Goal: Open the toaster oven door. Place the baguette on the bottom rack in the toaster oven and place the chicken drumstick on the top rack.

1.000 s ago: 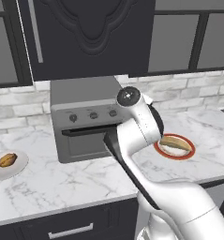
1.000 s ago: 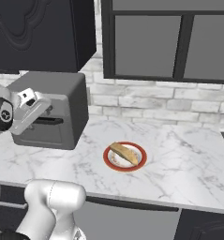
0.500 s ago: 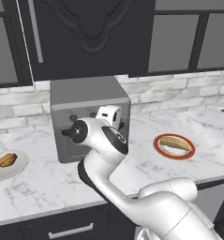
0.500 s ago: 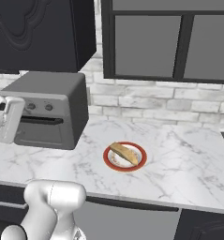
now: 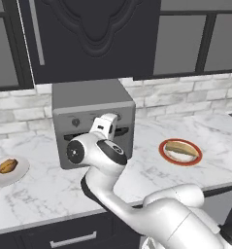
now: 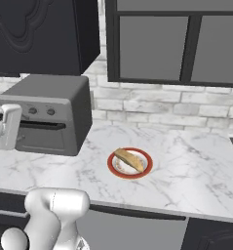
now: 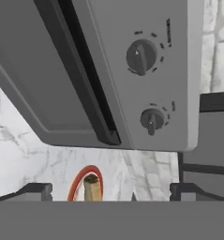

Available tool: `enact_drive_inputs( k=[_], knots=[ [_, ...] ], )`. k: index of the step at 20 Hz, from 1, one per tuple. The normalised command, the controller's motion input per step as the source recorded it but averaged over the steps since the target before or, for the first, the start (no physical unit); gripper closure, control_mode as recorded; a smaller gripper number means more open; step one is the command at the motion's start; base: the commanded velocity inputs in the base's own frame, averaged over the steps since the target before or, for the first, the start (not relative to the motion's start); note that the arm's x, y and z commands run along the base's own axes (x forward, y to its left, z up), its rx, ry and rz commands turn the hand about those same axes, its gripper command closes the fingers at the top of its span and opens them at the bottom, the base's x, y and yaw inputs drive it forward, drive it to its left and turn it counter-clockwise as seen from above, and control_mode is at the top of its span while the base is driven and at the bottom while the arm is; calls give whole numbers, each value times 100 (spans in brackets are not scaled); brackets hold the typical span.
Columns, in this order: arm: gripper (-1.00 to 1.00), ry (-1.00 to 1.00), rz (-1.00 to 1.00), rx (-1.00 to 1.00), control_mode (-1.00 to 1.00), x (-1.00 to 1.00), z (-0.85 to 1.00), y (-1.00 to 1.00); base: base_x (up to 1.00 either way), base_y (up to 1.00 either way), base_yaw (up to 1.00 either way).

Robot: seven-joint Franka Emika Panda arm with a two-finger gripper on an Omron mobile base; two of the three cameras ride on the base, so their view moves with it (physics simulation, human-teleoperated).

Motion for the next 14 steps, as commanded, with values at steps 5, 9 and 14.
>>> enact_drive_inputs(
  k=[5,9,14],
  knots=[
    [-100,-4,0,0,-100,30,-16,31,0,0,0],
    [-100,-2,-3,0,-100,39,-13,24,0,0,0],
    [-100,0,-1,0,-100,42,-22,26,0,0,0]
  ],
)
